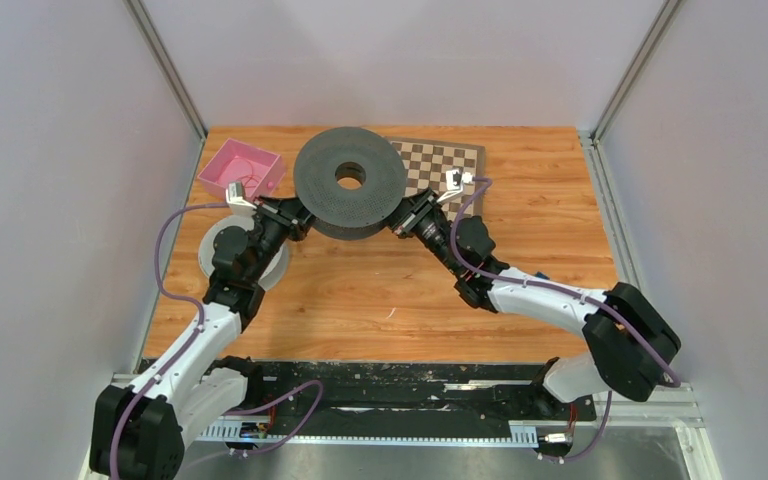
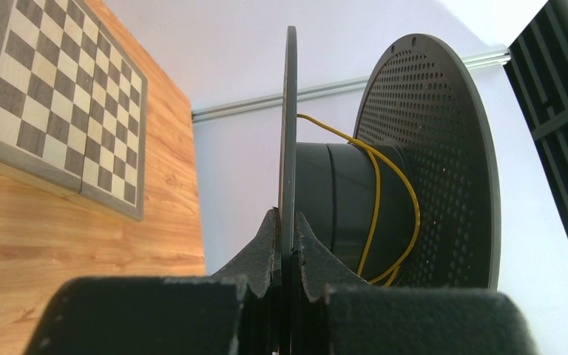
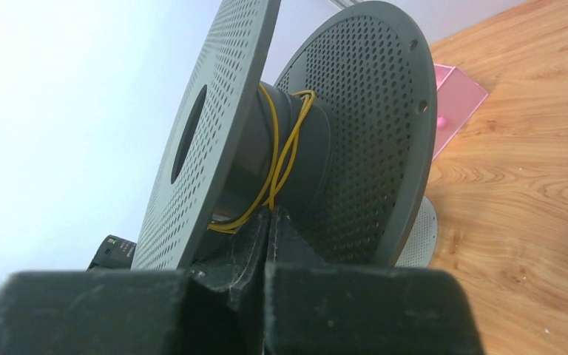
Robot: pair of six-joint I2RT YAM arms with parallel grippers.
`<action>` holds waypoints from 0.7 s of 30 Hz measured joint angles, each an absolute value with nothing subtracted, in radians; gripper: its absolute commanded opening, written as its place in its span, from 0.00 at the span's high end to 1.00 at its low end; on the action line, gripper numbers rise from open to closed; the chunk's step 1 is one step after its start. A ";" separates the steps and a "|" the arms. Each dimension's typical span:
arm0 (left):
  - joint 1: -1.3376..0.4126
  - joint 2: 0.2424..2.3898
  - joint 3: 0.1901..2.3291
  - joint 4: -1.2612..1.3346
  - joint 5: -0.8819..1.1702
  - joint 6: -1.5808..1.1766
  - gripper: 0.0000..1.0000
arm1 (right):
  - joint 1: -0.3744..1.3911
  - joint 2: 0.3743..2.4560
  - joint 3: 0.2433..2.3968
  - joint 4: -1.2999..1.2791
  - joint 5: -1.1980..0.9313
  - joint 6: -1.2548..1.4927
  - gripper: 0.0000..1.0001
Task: Wrap the cables
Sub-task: Place the cable reel at the center of the board.
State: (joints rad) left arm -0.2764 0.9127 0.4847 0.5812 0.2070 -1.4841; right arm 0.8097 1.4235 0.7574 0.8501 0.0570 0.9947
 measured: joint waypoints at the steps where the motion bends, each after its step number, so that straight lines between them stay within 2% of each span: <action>1: -0.276 0.913 0.483 0.581 0.204 -1.486 1.00 | 0.812 1.426 0.757 0.850 0.064 0.994 1.00; 12: -0.271 0.918 0.463 0.611 0.155 -1.500 1.00 | 0.816 1.484 0.814 0.829 0.073 0.997 1.00; 18: -0.271 0.918 0.449 0.625 0.146 -1.500 1.00 | 0.817 1.475 0.814 0.799 0.081 1.001 0.83; 21: -0.271 0.912 0.437 0.628 0.136 -1.505 1.00 | 0.817 1.456 0.812 0.760 0.094 0.996 0.82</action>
